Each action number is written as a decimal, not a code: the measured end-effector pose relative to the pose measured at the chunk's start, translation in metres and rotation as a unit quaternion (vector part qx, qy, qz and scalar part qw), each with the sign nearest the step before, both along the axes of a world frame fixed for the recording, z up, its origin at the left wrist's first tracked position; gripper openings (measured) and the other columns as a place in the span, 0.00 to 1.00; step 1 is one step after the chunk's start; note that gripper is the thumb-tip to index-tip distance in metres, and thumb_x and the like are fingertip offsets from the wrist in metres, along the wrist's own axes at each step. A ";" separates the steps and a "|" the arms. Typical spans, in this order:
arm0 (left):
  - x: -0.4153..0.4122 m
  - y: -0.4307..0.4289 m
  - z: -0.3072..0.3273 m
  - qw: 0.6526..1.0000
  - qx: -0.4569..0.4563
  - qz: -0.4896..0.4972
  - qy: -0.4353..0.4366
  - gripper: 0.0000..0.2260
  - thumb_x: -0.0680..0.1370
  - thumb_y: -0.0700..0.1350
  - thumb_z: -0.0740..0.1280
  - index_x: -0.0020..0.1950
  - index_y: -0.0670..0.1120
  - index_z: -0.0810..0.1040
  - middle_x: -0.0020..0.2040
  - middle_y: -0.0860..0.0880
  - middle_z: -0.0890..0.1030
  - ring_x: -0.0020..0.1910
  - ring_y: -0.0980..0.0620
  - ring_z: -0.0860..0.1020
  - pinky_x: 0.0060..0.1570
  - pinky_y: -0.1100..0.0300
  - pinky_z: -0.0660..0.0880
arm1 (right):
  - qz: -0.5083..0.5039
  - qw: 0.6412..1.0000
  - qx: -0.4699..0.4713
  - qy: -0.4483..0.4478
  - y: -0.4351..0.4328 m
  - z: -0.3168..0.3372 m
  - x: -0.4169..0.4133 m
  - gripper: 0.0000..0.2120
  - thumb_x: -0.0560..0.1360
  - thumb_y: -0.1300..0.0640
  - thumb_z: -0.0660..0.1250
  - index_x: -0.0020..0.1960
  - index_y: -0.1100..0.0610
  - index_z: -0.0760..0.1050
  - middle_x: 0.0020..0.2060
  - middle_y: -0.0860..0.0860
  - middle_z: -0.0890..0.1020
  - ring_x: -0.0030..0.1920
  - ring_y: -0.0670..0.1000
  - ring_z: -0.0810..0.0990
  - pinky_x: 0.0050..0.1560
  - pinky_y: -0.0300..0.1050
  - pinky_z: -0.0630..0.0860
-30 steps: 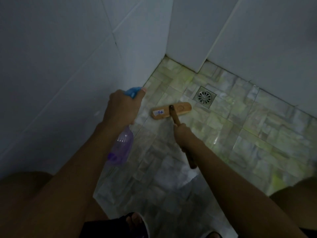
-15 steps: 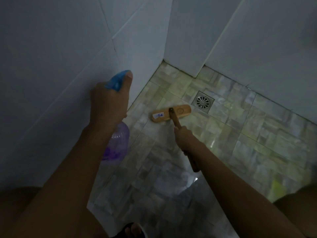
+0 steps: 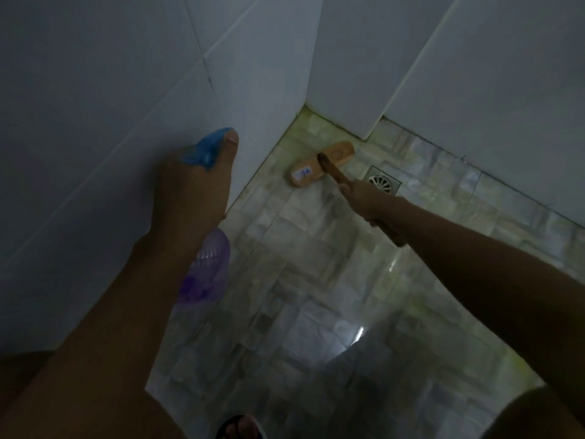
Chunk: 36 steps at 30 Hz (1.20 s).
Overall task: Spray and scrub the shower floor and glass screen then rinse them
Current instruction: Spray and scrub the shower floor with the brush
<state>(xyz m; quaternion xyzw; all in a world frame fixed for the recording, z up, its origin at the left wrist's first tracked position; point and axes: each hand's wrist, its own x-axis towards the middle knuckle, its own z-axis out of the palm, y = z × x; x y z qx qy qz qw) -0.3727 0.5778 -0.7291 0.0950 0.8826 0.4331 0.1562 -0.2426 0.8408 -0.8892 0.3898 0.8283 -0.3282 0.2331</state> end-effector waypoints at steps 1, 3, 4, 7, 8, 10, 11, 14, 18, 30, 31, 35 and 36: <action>-0.001 -0.001 0.000 1.000 0.003 0.004 -0.008 0.27 0.79 0.66 0.63 0.40 0.42 0.78 0.40 0.38 0.83 0.29 0.42 0.79 0.26 0.56 0.74 | 0.020 1.000 0.006 -0.002 0.008 -0.002 0.017 0.16 0.84 0.42 0.50 0.56 0.54 0.66 0.36 0.51 0.73 0.31 0.49 0.73 0.31 0.44 0.71; -0.001 -0.002 0.001 1.000 0.009 0.008 -0.024 0.28 0.78 0.66 0.63 0.41 0.40 0.78 0.41 0.36 0.83 0.26 0.45 0.77 0.26 0.61 0.71 | 0.039 0.999 0.004 -0.031 0.029 -0.010 0.038 0.23 0.81 0.35 0.49 0.57 0.54 0.69 0.39 0.53 0.75 0.34 0.50 0.77 0.35 0.48 0.76; -0.001 -0.003 0.002 0.999 0.011 0.011 -0.031 0.29 0.78 0.66 0.63 0.43 0.39 0.79 0.41 0.36 0.83 0.26 0.46 0.77 0.26 0.61 0.71 | 0.055 0.998 0.018 -0.037 0.037 -0.012 0.041 0.31 0.77 0.28 0.47 0.60 0.53 0.70 0.42 0.54 0.77 0.37 0.53 0.79 0.36 0.50 0.79; -0.003 -0.005 0.002 0.999 0.011 0.012 -0.036 0.28 0.78 0.66 0.63 0.43 0.40 0.79 0.42 0.36 0.83 0.26 0.47 0.76 0.27 0.61 0.72 | 0.089 0.994 0.047 -0.039 0.057 -0.008 0.008 0.33 0.79 0.31 0.47 0.60 0.58 0.73 0.48 0.56 0.78 0.45 0.57 0.79 0.42 0.46 0.75; -0.004 -0.006 0.001 0.999 0.009 0.012 -0.033 0.27 0.78 0.67 0.63 0.42 0.42 0.79 0.42 0.37 0.83 0.25 0.48 0.76 0.25 0.62 0.71 | 0.085 0.994 0.051 -0.042 0.062 -0.007 -0.015 0.29 0.82 0.37 0.48 0.60 0.61 0.73 0.49 0.59 0.78 0.46 0.57 0.79 0.43 0.45 0.73; -0.004 -0.006 0.000 0.999 0.005 0.015 -0.030 0.28 0.77 0.67 0.64 0.43 0.41 0.80 0.42 0.37 0.83 0.24 0.51 0.76 0.19 0.65 0.69 | 0.096 0.992 0.065 -0.039 0.066 -0.008 -0.061 0.30 0.82 0.37 0.48 0.60 0.63 0.72 0.53 0.62 0.80 0.46 0.58 0.79 0.48 0.47 0.75; -0.004 -0.006 -0.001 0.999 0.005 0.016 -0.029 0.28 0.77 0.66 0.64 0.45 0.39 0.80 0.43 0.36 0.83 0.23 0.52 0.75 0.18 0.66 0.68 | 0.111 0.991 0.064 -0.040 0.068 -0.009 -0.080 0.31 0.81 0.34 0.48 0.59 0.61 0.71 0.54 0.62 0.80 0.44 0.58 0.79 0.48 0.50 0.78; 0.001 -0.007 -0.004 0.999 0.011 0.016 -0.031 0.25 0.78 0.65 0.65 0.41 0.41 0.79 0.43 0.35 0.83 0.20 0.57 0.73 0.17 0.68 0.67 | 0.125 0.988 0.072 -0.051 0.065 -0.013 -0.106 0.27 0.81 0.34 0.49 0.56 0.58 0.68 0.46 0.59 0.78 0.35 0.56 0.77 0.36 0.49 0.77; 0.003 -0.007 -0.003 0.999 0.006 0.008 -0.042 0.26 0.78 0.64 0.65 0.42 0.41 0.79 0.43 0.35 0.83 0.19 0.59 0.73 0.17 0.68 0.67 | 0.182 0.981 0.063 -0.037 0.063 -0.008 -0.074 0.26 0.83 0.38 0.50 0.58 0.60 0.71 0.48 0.58 0.77 0.41 0.55 0.75 0.43 0.46 0.70; -0.010 -0.007 0.001 0.998 -0.006 0.041 -0.047 0.26 0.76 0.69 0.64 0.37 0.45 0.79 0.37 0.43 0.83 0.26 0.48 0.79 0.28 0.60 0.74 | 0.228 0.966 0.084 -0.089 0.070 0.000 -0.063 0.28 0.83 0.38 0.51 0.59 0.63 0.73 0.49 0.60 0.79 0.41 0.55 0.76 0.43 0.47 0.72; -0.009 -0.008 0.001 0.998 -0.005 0.041 -0.051 0.26 0.76 0.69 0.64 0.37 0.45 0.79 0.36 0.43 0.83 0.25 0.49 0.79 0.26 0.62 0.73 | 0.214 0.970 0.090 -0.076 0.063 0.000 -0.081 0.27 0.83 0.39 0.51 0.57 0.63 0.72 0.49 0.60 0.79 0.41 0.55 0.76 0.43 0.46 0.71; -0.007 -0.012 -0.003 0.998 -0.019 0.036 -0.045 0.26 0.76 0.68 0.64 0.34 0.46 0.78 0.35 0.44 0.83 0.25 0.48 0.79 0.26 0.62 0.73 | 0.142 0.986 0.066 -0.057 0.050 -0.010 -0.105 0.25 0.80 0.34 0.52 0.55 0.56 0.67 0.44 0.58 0.77 0.34 0.56 0.76 0.31 0.46 0.75; -0.007 -0.011 -0.003 0.998 -0.017 0.036 -0.047 0.26 0.76 0.68 0.64 0.34 0.46 0.78 0.35 0.44 0.83 0.26 0.48 0.79 0.28 0.61 0.73 | 0.142 0.987 0.059 -0.055 0.049 -0.011 -0.101 0.25 0.80 0.33 0.52 0.54 0.56 0.67 0.44 0.58 0.77 0.33 0.55 0.77 0.30 0.45 0.74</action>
